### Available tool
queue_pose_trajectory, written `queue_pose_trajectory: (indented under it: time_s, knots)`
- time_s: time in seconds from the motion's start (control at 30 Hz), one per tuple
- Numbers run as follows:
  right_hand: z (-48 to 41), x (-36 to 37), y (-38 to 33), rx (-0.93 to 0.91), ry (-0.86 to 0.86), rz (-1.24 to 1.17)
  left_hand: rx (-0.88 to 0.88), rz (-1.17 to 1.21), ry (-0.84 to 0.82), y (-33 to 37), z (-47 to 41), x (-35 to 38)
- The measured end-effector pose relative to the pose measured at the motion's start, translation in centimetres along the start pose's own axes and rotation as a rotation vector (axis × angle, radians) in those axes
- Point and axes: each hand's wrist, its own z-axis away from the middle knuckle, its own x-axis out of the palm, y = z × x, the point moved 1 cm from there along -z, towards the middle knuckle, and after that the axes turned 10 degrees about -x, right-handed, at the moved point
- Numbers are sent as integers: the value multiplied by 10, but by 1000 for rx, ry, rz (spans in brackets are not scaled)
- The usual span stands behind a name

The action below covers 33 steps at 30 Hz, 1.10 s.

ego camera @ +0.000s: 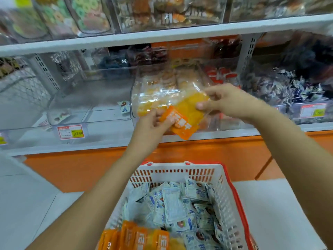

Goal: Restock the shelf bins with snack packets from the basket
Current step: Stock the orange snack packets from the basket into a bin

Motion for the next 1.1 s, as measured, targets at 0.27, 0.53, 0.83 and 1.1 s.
queue_pose_trajectory:
  time_s: [0.27, 0.53, 0.83, 1.1]
  knots:
    - [-44, -42, -9, -178, 266, 638, 267, -701, 91, 21, -56, 40]
    - [-73, -19, 8, -139, 9, 912, 347, -947, 33, -7, -70, 40]
    - [-98, 10, 41, 122, -246, 1015, 428, -1050, 111, -17, -70, 40]
    - [-93, 23, 38, 72, 25, 1059, 438, -767, 8, -18, -29, 20]
